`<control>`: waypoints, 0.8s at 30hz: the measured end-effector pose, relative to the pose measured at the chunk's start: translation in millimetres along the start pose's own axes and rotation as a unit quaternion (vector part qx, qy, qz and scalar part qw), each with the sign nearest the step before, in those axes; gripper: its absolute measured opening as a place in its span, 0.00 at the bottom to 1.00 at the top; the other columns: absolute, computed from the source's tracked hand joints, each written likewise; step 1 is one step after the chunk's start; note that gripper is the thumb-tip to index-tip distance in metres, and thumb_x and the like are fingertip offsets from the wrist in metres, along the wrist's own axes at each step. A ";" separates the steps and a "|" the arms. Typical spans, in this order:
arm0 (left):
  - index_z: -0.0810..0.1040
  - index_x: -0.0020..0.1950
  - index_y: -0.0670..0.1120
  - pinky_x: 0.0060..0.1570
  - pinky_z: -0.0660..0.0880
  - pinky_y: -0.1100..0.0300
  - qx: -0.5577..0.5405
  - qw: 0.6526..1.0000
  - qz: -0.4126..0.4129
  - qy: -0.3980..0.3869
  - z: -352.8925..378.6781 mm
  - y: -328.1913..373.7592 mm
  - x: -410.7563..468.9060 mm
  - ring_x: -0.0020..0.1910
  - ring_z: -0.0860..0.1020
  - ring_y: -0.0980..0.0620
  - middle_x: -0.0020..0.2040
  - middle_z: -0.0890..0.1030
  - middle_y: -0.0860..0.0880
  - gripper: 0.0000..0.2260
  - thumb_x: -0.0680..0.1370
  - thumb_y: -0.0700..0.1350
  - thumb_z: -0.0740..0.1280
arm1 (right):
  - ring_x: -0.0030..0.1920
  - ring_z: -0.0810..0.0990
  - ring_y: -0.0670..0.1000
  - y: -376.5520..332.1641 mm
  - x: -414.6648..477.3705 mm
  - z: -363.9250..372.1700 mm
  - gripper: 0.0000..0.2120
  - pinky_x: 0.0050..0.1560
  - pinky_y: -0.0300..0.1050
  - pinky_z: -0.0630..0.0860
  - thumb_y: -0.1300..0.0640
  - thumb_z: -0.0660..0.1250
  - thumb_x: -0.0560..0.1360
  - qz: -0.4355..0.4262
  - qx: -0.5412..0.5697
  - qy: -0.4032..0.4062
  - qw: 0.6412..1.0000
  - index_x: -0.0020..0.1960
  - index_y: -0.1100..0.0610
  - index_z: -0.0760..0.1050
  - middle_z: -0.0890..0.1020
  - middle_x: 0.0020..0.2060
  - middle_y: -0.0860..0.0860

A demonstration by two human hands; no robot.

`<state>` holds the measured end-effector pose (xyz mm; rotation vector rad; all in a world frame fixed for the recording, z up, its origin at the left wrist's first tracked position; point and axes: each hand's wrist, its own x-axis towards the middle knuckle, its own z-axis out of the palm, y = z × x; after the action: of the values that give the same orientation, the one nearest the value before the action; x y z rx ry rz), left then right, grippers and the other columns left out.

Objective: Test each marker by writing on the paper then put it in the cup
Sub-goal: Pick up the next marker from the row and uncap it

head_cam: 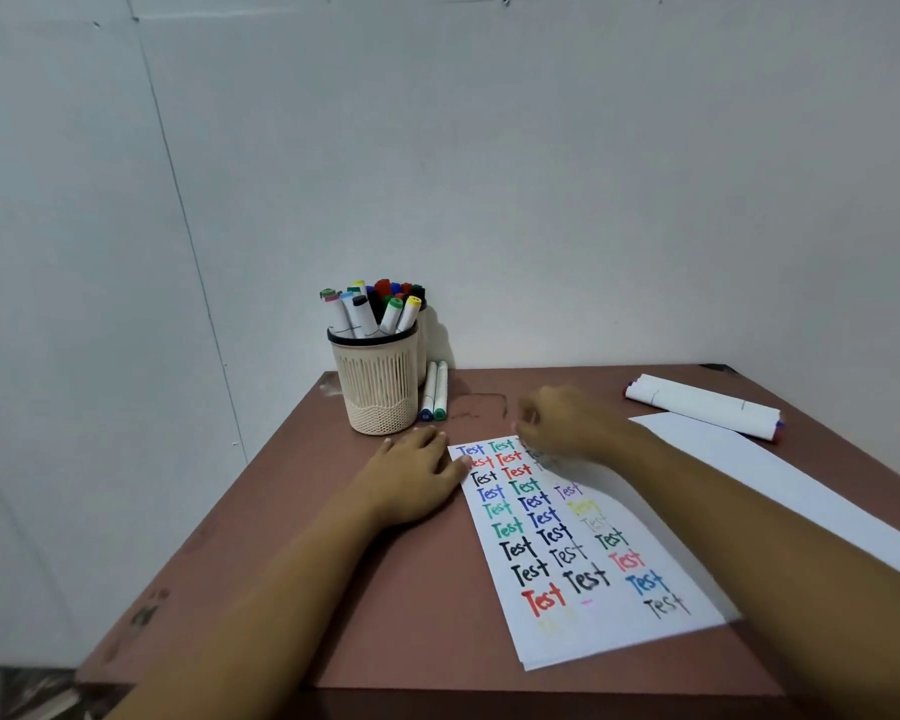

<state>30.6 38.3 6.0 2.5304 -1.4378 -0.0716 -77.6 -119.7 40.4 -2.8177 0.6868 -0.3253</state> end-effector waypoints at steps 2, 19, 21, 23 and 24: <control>0.56 0.76 0.46 0.72 0.48 0.56 0.012 1.000 -0.003 0.000 1.8 -0.7 1.0 0.75 0.52 0.52 0.77 0.54 0.49 0.27 0.81 0.58 0.50 | 0.45 0.77 0.53 -9.1 18.8 3.3 0.10 0.37 0.39 0.71 0.56 0.62 0.79 -0.012 0.044 0.015 0.999 0.52 0.61 0.78 0.82 0.49 0.57; 0.57 0.75 0.46 0.73 0.50 0.51 0.018 1.000 0.001 -0.005 8.0 -7.5 9.6 0.75 0.54 0.51 0.76 0.55 0.49 0.28 0.80 0.60 0.50 | 0.60 0.76 0.56 -39.5 85.8 39.4 0.16 0.59 0.46 0.71 0.53 0.61 0.80 -0.096 0.044 -0.012 0.994 0.65 0.54 0.75 0.78 0.62 0.57; 0.57 0.75 0.46 0.73 0.51 0.51 0.015 1.000 0.000 -0.005 7.2 -6.9 9.2 0.75 0.54 0.51 0.76 0.55 0.49 0.28 0.80 0.60 0.50 | 0.60 0.76 0.56 -38.6 84.1 40.3 0.15 0.61 0.48 0.72 0.56 0.59 0.80 -0.085 0.056 -0.005 0.995 0.66 0.54 0.75 0.77 0.63 0.57; 0.57 0.75 0.46 0.73 0.52 0.52 0.012 1.000 0.001 -0.001 5.9 -6.4 8.8 0.74 0.55 0.51 0.76 0.56 0.49 0.27 0.80 0.60 0.50 | 0.59 0.77 0.56 -37.4 79.4 39.1 0.16 0.61 0.45 0.72 0.59 0.58 0.80 -0.060 0.103 0.015 0.993 0.65 0.56 0.75 0.78 0.63 0.57; 0.58 0.75 0.47 0.73 0.52 0.53 0.010 1.000 0.001 0.000 5.3 -6.1 8.3 0.74 0.56 0.51 0.76 0.57 0.49 0.27 0.80 0.60 0.50 | 0.58 0.77 0.55 -36.0 75.7 37.3 0.16 0.57 0.41 0.72 0.61 0.58 0.80 -0.042 0.148 0.035 0.987 0.65 0.57 0.76 0.78 0.62 0.57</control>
<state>39.1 33.3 0.1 2.5446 -1.4492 -0.0582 13.1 -118.3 26.7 -2.5647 0.4867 -0.4988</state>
